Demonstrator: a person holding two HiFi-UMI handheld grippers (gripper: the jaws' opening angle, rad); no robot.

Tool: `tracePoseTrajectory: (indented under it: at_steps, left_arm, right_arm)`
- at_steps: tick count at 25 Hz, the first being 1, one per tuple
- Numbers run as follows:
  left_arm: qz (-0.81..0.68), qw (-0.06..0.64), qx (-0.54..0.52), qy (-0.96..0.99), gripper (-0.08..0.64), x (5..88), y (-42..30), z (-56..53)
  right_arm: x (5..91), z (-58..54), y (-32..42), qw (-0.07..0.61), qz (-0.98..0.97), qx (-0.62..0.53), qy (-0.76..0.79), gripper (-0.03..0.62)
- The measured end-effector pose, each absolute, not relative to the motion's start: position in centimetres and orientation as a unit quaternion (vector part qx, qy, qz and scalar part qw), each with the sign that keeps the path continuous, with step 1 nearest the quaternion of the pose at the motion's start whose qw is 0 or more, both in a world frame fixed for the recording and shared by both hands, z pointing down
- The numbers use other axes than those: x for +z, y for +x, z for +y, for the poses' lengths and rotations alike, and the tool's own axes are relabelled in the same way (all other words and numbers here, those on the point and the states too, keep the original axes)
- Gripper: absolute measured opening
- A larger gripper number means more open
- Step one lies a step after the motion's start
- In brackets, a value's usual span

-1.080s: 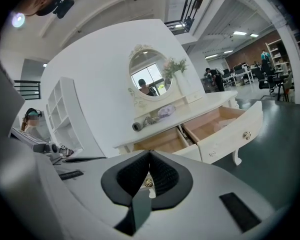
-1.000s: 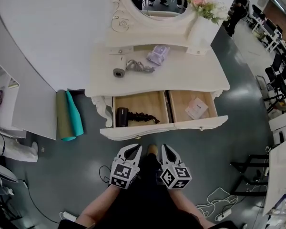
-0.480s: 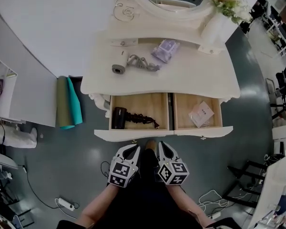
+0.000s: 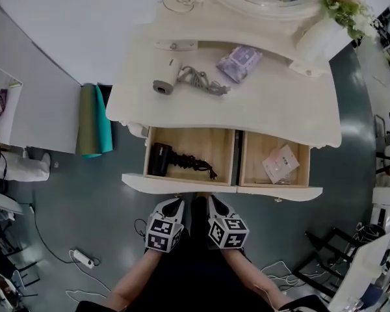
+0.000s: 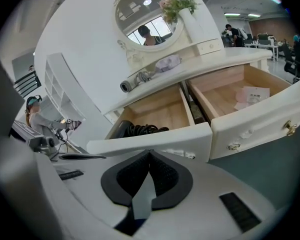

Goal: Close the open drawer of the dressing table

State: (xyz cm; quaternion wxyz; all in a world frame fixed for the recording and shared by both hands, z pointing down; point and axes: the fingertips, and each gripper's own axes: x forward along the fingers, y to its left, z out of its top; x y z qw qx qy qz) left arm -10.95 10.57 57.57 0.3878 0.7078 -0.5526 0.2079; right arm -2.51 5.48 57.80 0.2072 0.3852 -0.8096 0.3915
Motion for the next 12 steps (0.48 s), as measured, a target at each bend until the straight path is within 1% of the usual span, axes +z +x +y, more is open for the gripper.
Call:
tracePoseTrajectory:
  at_steps: [6, 12]
  left_arm:
    - [-0.586, 0.417, 0.212, 0.662, -0.002, 59.0, -12.1, 9.9]
    - [-0.607, 0.428, 0.206, 0.636, -0.002, 59.4, -12.3, 8.8]
  right_arm:
    - [59.0, 4.7, -3.0, 0.225, -0.814, 0.409, 0.346, 0.025]
    - [59.6, 4.1, -2.9, 0.232, -0.812, 0.43, 0.32, 0.025]
